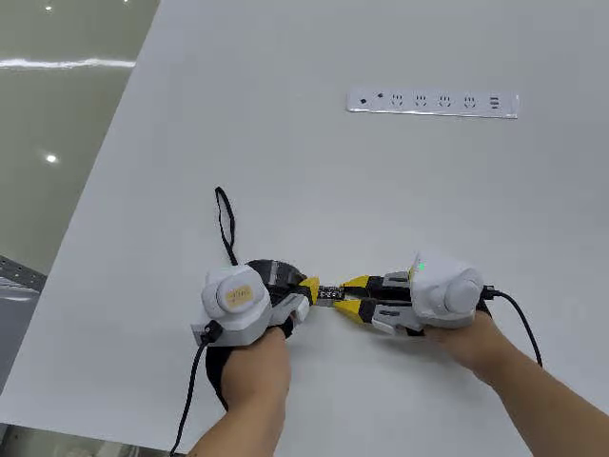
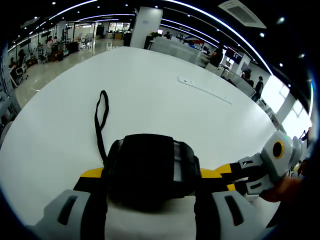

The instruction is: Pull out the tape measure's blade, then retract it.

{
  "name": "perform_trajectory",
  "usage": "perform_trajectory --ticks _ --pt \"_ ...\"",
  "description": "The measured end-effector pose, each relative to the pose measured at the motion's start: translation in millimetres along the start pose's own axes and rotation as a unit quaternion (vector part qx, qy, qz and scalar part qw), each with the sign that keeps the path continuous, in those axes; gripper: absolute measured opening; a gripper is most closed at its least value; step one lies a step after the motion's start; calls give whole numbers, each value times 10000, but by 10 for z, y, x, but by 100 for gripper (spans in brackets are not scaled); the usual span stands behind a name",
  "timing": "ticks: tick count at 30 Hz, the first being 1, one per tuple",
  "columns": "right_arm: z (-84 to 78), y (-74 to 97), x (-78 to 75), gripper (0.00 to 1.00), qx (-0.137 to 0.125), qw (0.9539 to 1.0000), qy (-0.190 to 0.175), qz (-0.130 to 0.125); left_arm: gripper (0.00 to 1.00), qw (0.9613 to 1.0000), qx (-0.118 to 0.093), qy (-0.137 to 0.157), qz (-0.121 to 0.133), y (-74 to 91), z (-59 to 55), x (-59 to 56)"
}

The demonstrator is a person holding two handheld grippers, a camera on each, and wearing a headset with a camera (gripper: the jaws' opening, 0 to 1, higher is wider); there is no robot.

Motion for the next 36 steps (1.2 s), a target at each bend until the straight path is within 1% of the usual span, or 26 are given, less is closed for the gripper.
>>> perform_trajectory --ticks 19,20,21,26,32,36 --pt "59 -175 -22 11 23 9999 40 111 69 10000 8 85 -29 8 4 8" --pt "61 -177 -24 11 31 9999 93 112 69 10000 7 54 -27 8 6 11" --pt "59 -179 -19 11 28 9999 64 118 69 9999 11 96 -34 7 5 11" --pt "72 -202 -19 11 41 9999 75 136 69 9999 17 102 -43 9 5 5" --pt "105 -293 -14 11 62 9997 120 179 69 9999 27 124 -82 14 10 8" --pt "120 -322 -7 11 72 9997 150 205 69 9999 32 139 -96 13 15 13"
Point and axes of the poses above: the centre of the closed fingertips' face, and the gripper's own axes: y roughly backward along the fingers, x roughly to its left, z roughly out of its top, the point moved 10 cm from there along y, roughly backward along the fingers, and after that the axes turned 6 degrees about z, right-handed, at the moved point
